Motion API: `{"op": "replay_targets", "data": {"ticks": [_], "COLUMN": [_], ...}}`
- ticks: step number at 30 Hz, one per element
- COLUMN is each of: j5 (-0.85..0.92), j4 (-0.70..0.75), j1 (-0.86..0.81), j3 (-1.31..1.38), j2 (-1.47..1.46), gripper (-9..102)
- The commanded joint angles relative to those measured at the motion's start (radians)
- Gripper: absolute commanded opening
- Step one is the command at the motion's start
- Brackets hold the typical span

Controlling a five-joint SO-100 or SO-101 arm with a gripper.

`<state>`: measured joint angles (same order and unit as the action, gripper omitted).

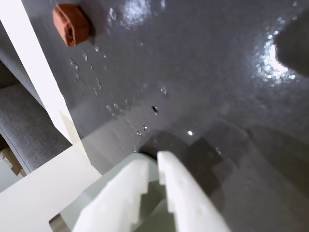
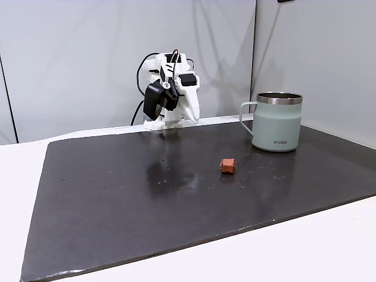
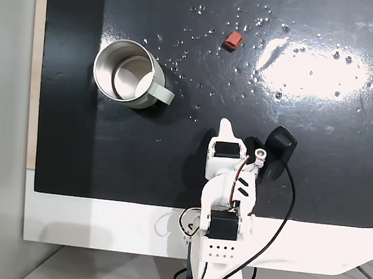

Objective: Grasp a cube and put it in the cup.

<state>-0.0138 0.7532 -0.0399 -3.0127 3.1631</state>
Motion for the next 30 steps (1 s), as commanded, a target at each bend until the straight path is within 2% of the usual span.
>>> {"op": "replay_targets", "data": {"ticks": [1,7,12,24,30], "j5": [0.011,0.020,0.029,0.020,0.009], "j4": [-0.015,-0.023,-0.015,-0.044,0.015], "j1": [-0.003,0.002,0.020,0.029,0.021], "j3": [0.008,0.025,0.193,0.862,1.160], "j2": [0.015,0.015,-0.026,-0.723,-1.012], "gripper": [0,0,0,0,0]}}
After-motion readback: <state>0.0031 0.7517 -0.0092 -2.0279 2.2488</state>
